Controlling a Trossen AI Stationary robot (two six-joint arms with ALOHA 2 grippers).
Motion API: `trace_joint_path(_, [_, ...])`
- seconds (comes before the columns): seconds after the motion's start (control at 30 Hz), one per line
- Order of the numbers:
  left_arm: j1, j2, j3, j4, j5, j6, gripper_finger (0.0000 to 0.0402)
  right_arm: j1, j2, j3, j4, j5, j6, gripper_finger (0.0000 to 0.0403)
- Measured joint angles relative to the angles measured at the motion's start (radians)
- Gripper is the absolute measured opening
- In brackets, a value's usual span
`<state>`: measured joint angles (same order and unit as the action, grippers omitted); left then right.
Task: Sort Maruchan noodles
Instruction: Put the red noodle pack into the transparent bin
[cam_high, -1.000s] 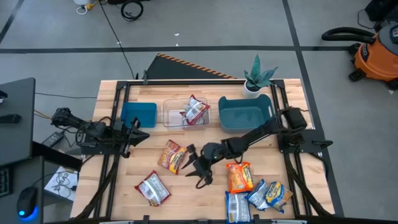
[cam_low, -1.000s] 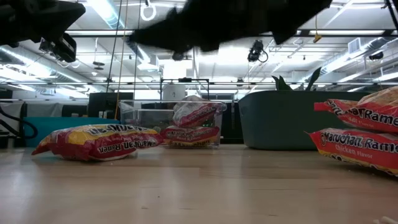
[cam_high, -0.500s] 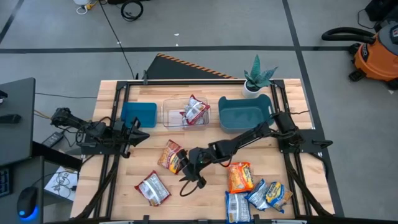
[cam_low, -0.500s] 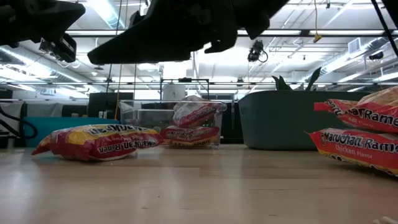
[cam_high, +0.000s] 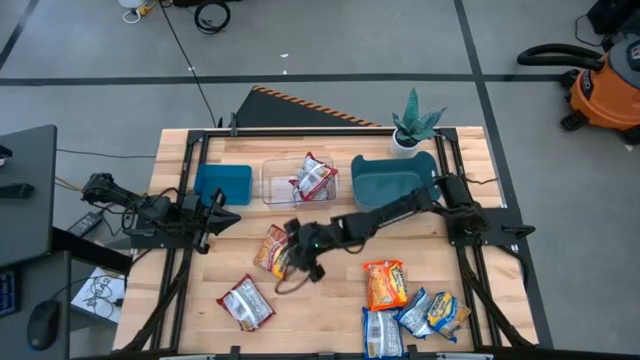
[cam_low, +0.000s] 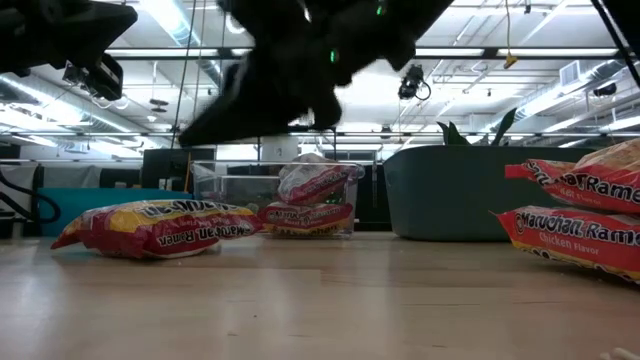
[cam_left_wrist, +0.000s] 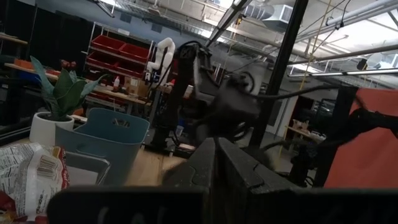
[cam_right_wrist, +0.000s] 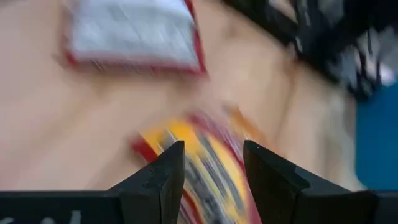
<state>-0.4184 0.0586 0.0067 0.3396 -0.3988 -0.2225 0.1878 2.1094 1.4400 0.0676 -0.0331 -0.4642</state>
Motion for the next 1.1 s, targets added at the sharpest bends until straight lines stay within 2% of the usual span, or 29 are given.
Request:
trace_joint_path(0.23, [0.0, 0.0, 0.0, 0.0, 0.0, 0.0, 0.0023, -0.068, 0.0, -0.067, -0.018, 0.018, -0.001, 0.0167])
trace_joint_path(0.47, [0.0, 0.0, 0.0, 0.0, 0.0, 0.0, 0.0023, -0.098, 0.0, -0.101, 0.001, 0.014, -0.014, 0.0142])
trace_joint_path(0.83, [0.0, 0.0, 0.0, 0.0, 0.0, 0.0, 0.0023, -0.11, 0.0, -0.115, -0.054, 0.004, -0.011, 0.0082])
trace_joint_path(1.03, [0.0, 0.0, 0.0, 0.0, 0.0, 0.0, 0.0023, -0.114, 0.0, -0.115, -0.088, 0.014, -0.013, 0.0015])
trace_joint_path(1.1, [0.0, 0.0, 0.0, 0.0, 0.0, 0.0, 0.0023, -0.113, 0.0, -0.115, -0.091, 0.014, -0.014, 0.0007])
